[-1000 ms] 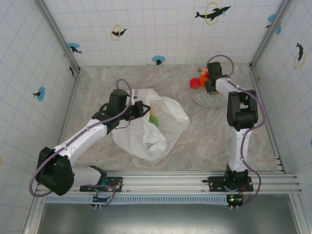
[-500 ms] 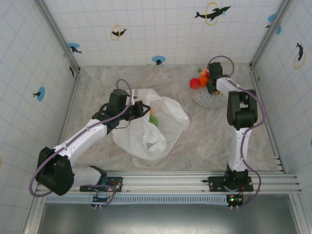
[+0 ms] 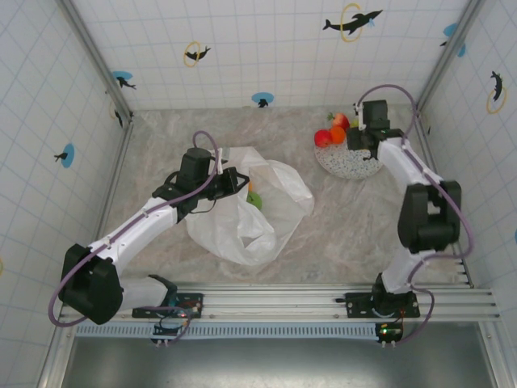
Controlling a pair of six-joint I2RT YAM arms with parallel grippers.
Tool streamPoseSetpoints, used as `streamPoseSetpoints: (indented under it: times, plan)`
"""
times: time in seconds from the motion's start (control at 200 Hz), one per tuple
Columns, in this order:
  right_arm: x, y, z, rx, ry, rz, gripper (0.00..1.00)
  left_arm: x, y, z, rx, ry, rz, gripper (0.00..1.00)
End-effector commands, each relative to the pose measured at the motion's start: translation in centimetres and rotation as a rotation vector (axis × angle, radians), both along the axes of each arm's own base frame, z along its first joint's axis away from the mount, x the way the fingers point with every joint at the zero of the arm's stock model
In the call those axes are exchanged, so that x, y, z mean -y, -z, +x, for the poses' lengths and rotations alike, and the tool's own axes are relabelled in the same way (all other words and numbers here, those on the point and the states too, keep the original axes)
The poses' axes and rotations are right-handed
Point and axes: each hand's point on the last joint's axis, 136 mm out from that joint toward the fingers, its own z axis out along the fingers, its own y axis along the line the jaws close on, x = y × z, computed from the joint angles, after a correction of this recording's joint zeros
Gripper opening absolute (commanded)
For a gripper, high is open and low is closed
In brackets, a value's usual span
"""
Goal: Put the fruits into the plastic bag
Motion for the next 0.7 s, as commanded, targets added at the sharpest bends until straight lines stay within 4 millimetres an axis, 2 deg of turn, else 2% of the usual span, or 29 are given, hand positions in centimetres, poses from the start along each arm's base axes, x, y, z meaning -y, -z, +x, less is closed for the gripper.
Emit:
streamPoseSetpoints:
  times: [0.0, 0.145, 0.225, 0.305, 0.395, 0.485, 0.606, 0.696]
  plan:
    - [-4.4, -4.1, -2.7, 0.121, -0.134, 0.228, 0.67, 0.0, -1.4, 0.3, 0.032, 0.002, -0.019, 0.0]
    - [-10.1, -8.3, -9.2, 0.237, -0.376, 0.467, 0.65, -0.1, -1.6, 0.2, 0.038, -0.002, -0.019, 0.0]
    - [-13.4, -9.4, -13.1, 0.258, -0.525, 0.536, 0.65, -0.2, -1.6, 0.1, 0.04, -0.002, -0.017, 0.0]
    - [-16.6, -9.5, -16.9, 0.241, -0.658, 0.571, 0.65, -0.2, -1.5, 0.0, 0.039, 0.004, -0.01, 0.0]
    - [-19.6, -8.4, -20.7, 0.194, -0.78, 0.589, 0.65, -0.2, -1.3, -0.1, 0.035, 0.007, -0.003, 0.0]
    - [-22.0, -6.3, -23.7, 0.145, -0.877, 0.557, 0.65, -0.3, -1.1, -0.3, 0.031, 0.016, 0.003, 0.0]
    - [-23.8, -3.3, -25.6, 0.114, -0.919, 0.488, 0.65, -0.3, -0.9, -0.8, 0.021, 0.043, 0.019, 0.0]
    - [-24.6, -1.1, -25.9, 0.091, -0.931, 0.456, 0.65, -0.3, -0.9, -1.3, 0.027, 0.072, 0.039, 0.0]
